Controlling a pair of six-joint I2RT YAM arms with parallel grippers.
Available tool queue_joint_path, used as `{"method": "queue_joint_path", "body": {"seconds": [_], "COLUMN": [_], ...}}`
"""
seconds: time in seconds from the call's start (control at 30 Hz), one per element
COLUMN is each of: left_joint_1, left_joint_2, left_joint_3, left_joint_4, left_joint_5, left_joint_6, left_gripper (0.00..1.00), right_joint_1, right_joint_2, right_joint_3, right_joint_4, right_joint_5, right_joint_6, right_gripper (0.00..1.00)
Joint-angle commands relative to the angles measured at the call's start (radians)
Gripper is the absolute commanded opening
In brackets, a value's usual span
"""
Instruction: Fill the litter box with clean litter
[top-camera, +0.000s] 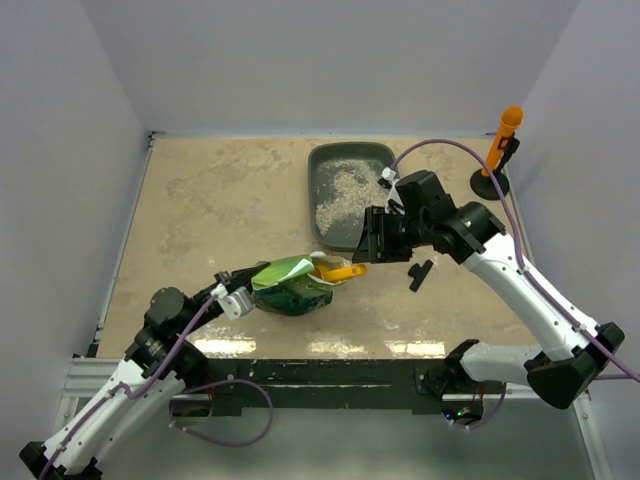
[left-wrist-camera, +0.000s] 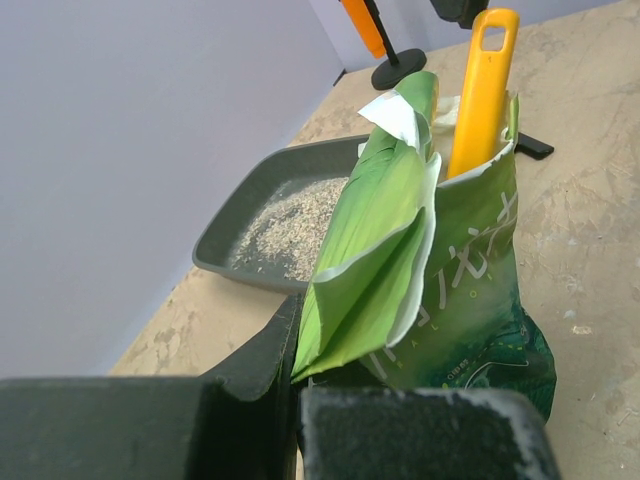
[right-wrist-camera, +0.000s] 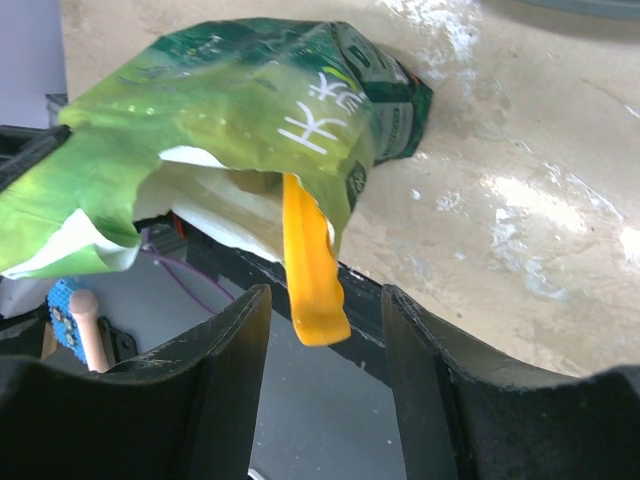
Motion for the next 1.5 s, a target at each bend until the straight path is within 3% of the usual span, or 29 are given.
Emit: {"method": "queue_joint_path", "body": {"seconds": [0.0, 0.73, 1.1, 1.47], "left_joint_1": [-0.005, -0.005, -0.005, -0.005], "left_joint_2": [0.007, 0.003, 0.001, 0.003], "left_joint_3": [0.02, 0.02, 0.018, 0.02], "left_joint_4": [0.089, 0.087, 0.087, 0.087], "left_joint_5": [0.028, 0.032, 0.03, 0.03], "left_joint_6": [-0.015, -0.014, -0.015, -0.015], "left_gripper": [0.0, 0.0, 0.0, 0.0], "right_joint_1": [0.001, 0.025, 0.066, 0.102], "right_joint_2": [-0.048, -0.156, -0.136, -0.148], "right_joint_3": [-0.033, -0.226, -0.252, -0.292], "right_joint_4": [-0.038, 0.262, 0.321, 0.287], "right_joint_5": [0.048, -0.095, -0.063, 0.023], "right_joint_6": [-0.012, 0.145, 0.171, 0.175], "right_gripper": [0.53, 0.6, 0.53, 0.52]}}
